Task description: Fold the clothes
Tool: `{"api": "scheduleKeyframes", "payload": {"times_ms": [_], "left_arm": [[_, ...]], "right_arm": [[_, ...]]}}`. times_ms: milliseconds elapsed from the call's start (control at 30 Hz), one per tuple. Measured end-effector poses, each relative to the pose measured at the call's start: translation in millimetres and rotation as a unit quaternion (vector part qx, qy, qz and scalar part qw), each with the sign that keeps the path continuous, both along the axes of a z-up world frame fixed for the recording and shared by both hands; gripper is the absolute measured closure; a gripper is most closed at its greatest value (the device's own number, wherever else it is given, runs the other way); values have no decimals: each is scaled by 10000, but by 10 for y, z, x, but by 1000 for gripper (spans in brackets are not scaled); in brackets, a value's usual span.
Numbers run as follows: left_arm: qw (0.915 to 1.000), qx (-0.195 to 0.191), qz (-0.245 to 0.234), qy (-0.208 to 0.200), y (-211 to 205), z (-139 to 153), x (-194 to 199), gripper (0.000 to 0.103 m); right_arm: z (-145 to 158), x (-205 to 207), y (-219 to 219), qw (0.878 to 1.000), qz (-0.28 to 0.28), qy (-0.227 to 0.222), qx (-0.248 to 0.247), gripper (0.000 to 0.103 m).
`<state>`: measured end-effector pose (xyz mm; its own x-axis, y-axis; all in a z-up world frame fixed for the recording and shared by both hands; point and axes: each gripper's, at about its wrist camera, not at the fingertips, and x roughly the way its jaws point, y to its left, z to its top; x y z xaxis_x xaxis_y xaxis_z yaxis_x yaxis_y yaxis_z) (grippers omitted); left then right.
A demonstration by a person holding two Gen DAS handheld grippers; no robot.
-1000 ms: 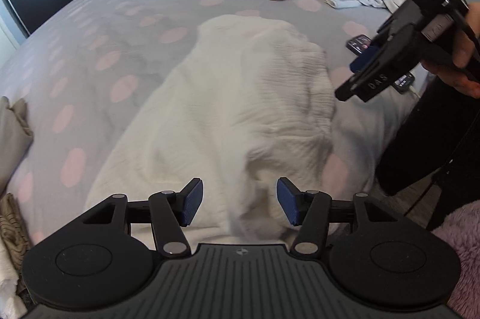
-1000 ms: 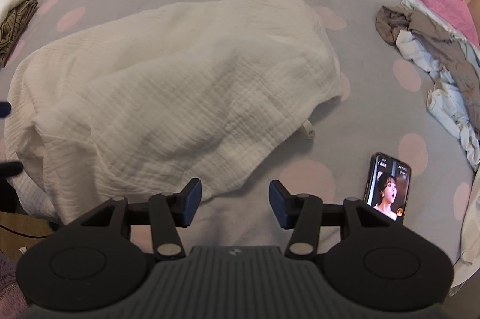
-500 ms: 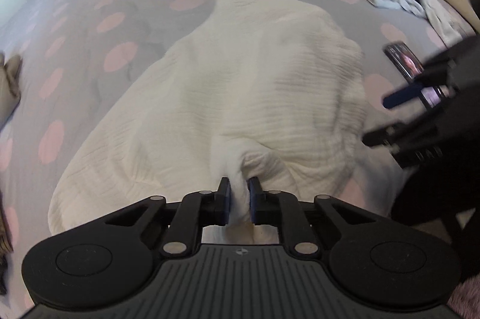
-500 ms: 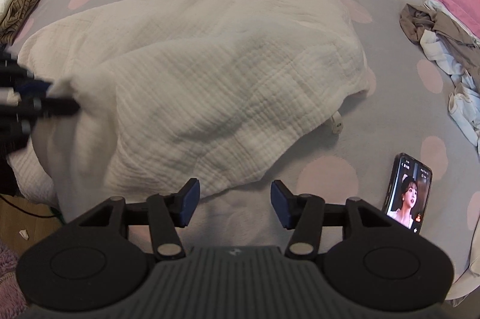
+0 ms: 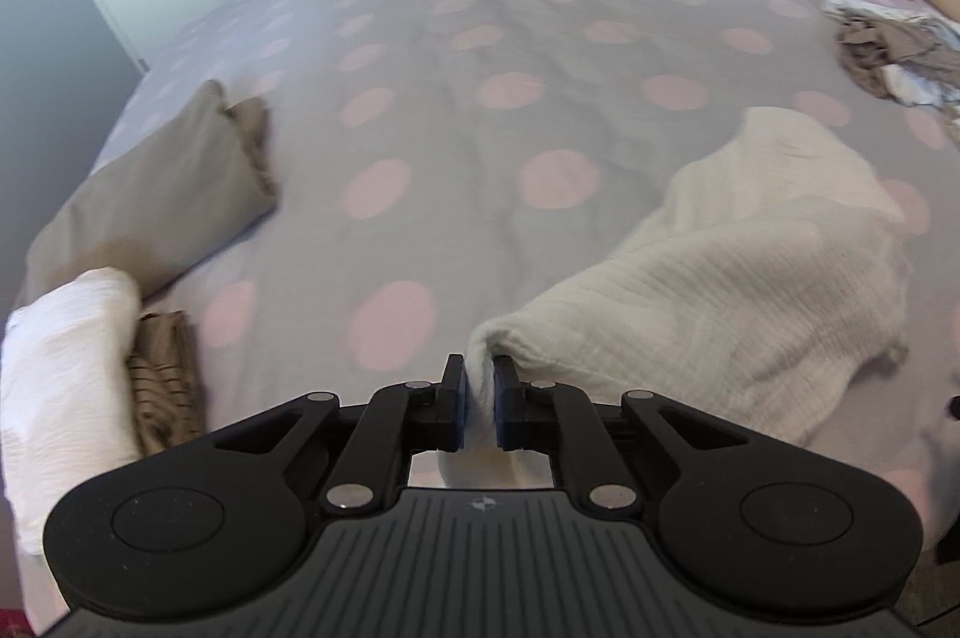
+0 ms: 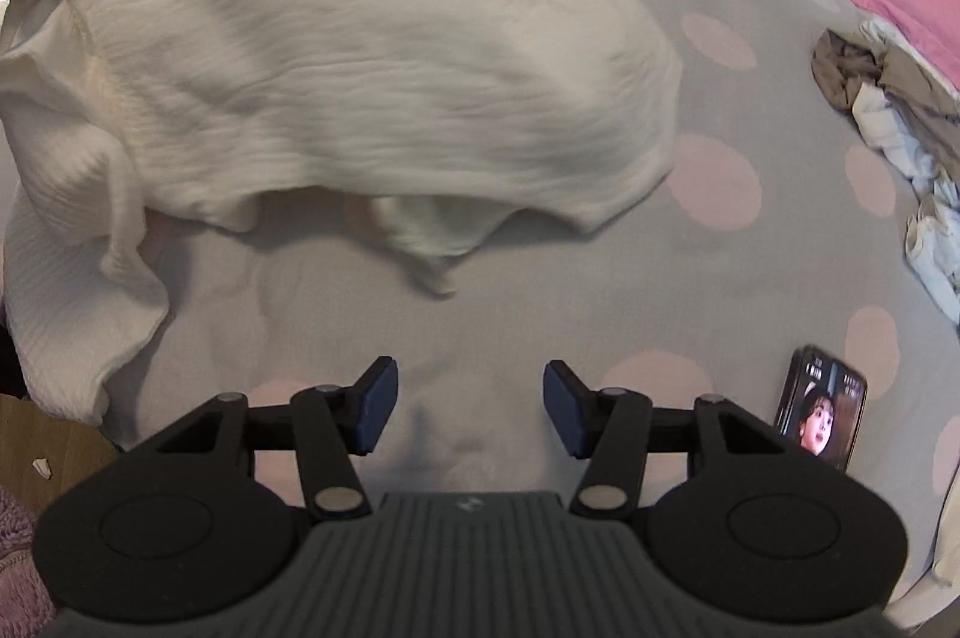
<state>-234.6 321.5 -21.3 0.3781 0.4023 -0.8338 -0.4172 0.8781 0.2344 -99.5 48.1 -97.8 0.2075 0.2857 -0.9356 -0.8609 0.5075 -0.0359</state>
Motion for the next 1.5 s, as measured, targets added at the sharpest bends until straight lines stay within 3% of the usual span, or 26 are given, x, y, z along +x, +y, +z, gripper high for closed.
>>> {"api": "scheduleKeyframes", "payload": {"times_ms": [167,400,500,667,833,933,1033,1133,1367,1500], "left_arm": [[9993,-15,260,283,335,-226,-3,93],[9993,337,-76,127,276,-223,-124,79],[9988,453,-205,-26,218,-104,-158,78],[9957,531,-739,-166,5,75,-152,78],[9831,609,-1718,-136,-519,50,-12,78],[9663,698,-2477,67,-922,-139,47,77],[9509,856,-2942,435,-1225,-429,36,76],[9417,965,-3152,672,-1415,-664,7,76],[9400,1246,-3028,958,-1588,-1044,40,76],[9276,1671,-3117,1203,-1659,-1287,18,75]], "right_arm": [[-26,21,162,9967,515,-629,57,46],[-248,-58,315,9735,1627,-1579,-314,46],[-292,-26,330,9686,1807,-1655,-430,46],[-309,76,337,9720,1684,-1579,-433,45],[-308,123,342,9771,1501,-1464,-367,44],[-317,127,316,9785,1446,-1432,-347,44],[-328,149,283,9805,1359,-1382,-309,44],[-336,172,260,9830,1272,-1295,-267,44],[-341,184,248,9847,1218,-1237,-171,43],[-361,183,230,9840,1250,-1254,-185,43]]}}
